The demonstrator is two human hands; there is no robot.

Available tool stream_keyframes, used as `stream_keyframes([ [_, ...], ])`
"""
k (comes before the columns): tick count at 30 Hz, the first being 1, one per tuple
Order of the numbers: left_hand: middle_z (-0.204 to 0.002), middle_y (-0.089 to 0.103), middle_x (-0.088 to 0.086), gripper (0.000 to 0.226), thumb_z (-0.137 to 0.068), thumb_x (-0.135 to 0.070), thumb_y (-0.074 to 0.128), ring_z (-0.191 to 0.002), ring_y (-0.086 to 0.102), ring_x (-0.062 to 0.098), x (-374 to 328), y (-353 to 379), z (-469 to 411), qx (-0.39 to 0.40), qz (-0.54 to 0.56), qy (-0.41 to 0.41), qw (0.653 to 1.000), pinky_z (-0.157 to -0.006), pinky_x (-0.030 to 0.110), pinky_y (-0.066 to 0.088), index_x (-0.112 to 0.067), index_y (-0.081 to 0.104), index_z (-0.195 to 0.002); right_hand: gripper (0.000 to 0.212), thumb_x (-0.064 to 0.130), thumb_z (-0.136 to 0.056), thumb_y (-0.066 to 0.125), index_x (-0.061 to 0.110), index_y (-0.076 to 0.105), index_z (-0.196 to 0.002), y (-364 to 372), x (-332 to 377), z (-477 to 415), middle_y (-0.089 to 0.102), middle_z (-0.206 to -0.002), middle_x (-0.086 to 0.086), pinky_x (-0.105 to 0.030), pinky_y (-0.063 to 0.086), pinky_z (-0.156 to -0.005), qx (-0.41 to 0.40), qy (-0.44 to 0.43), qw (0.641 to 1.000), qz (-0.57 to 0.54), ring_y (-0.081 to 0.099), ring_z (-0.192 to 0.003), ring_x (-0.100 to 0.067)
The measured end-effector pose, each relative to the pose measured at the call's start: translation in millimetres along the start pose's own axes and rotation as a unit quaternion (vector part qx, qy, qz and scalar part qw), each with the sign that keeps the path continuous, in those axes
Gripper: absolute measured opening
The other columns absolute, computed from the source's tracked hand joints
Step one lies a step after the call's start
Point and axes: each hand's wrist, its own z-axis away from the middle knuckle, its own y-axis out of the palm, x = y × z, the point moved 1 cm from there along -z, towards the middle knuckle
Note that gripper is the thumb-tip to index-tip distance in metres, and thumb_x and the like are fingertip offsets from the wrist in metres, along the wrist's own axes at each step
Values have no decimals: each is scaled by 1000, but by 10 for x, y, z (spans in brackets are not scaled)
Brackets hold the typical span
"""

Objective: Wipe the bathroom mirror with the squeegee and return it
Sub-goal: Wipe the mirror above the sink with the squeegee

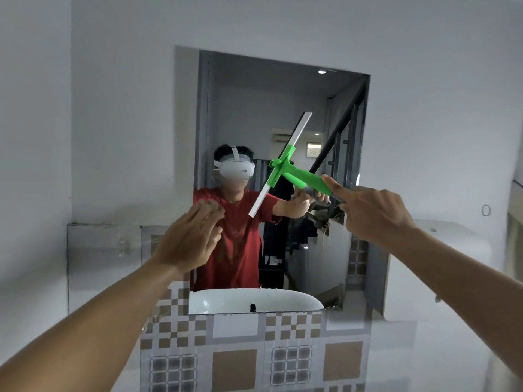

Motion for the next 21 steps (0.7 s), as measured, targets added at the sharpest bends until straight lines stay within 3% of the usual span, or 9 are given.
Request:
stream_keyframes([
  [3,-141,54,14,49,-101,-31,49,-127,51,31,131,-152,-512,-36,-33,0,999,-109,42,43,-5,50,-143,89,18,-94,50,46,-9,-154,-8,-174,-5,59,-80,3,-25,35,-44,-1,4,1000,10,49,-52,-12],
  [7,-147,43,17,61,-93,-32,59,-131,44,36,271,-514,-1199,-37,-91,-4,995,-109,48,43,-10,43,-148,85,20,-96,50,48,-5,-154,41,-341,116,58,-79,3,-27,30,-45,-4,57,998,-26,51,-56,-15],
  [11,-150,39,22,71,-86,-33,70,-134,40,42,357,-839,-1622,-17,-115,5,993,-107,55,44,-13,44,-149,78,25,-98,49,46,-1,-155,233,-225,310,61,-78,-1,-33,47,-53,-9,85,991,-107,58,-61,-21],
  [17,-156,29,12,85,-84,-50,72,-140,30,39,476,-1021,-1812,52,-132,1,990,-105,57,47,-26,33,-156,78,25,-96,51,41,6,-157,504,166,484,63,-75,-6,-40,55,-61,-12,150,964,-218,60,-63,-27],
  [21,-152,33,10,83,-83,-52,73,-137,32,38,492,-1042,-1829,52,-138,5,989,-102,56,48,-27,37,-154,74,20,-99,49,31,8,-159,625,475,636,57,-70,-4,-35,44,-51,-18,189,942,-275,55,-55,-25],
])
